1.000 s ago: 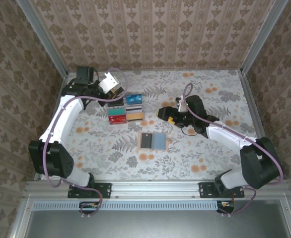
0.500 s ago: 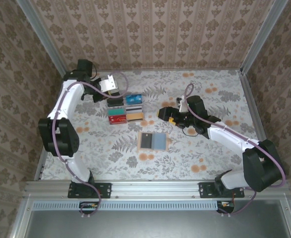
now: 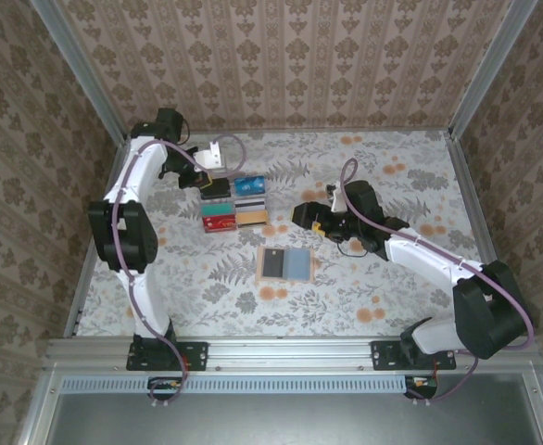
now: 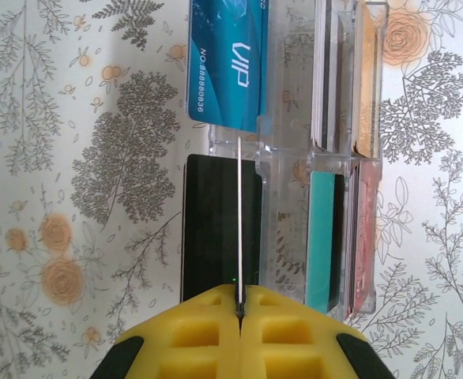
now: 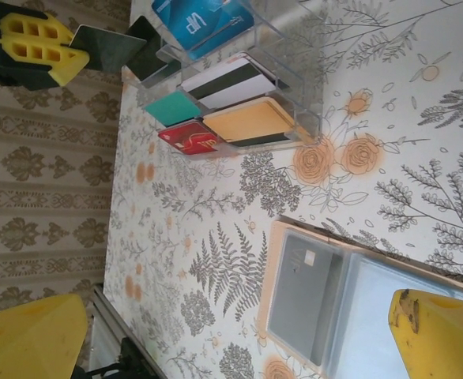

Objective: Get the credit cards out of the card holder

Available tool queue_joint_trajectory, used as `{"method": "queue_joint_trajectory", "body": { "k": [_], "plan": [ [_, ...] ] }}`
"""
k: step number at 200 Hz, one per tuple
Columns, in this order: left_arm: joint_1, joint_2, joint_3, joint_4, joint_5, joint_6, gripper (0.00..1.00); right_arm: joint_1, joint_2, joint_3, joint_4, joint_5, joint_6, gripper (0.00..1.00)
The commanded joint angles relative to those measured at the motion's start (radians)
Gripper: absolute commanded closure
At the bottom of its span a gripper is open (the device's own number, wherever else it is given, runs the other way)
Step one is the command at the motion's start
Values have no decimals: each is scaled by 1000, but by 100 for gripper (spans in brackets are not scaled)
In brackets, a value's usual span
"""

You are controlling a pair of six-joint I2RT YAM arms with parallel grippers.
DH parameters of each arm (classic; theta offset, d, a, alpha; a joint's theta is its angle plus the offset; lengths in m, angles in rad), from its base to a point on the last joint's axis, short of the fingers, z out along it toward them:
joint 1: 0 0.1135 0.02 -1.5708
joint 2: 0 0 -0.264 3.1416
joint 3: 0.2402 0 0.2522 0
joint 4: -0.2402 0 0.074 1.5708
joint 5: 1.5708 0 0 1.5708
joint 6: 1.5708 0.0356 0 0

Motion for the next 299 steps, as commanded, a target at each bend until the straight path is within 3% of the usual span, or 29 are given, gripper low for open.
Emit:
{"method": "queue_joint_trajectory", "body": {
  "k": [1,123,191,205,236,275,299],
  "plan": [
    [2,19,25,-70,44,42,100,6,-4,33,-22,20,16,0],
    [-13,50,-15,10,-60,53,100,8,-17,14,-14,28,34,0],
    [-29,59,-24,25,-30,53,98,7,-27,6,-22,37,40,1],
    [-30,57,-25,27,-43,52,92,7,-27,5,-21,36,41,0],
    [-27,42,-22,58,-77,9,59,7,-16,7,-14,29,40,0],
    [-21,-19,-27,85,-52,-6,53,11,2,15,-14,15,30,1],
    [-12,-74,-48,120,13,-49,52,46,8,59,-106,75,-38,1]
  ]
}}
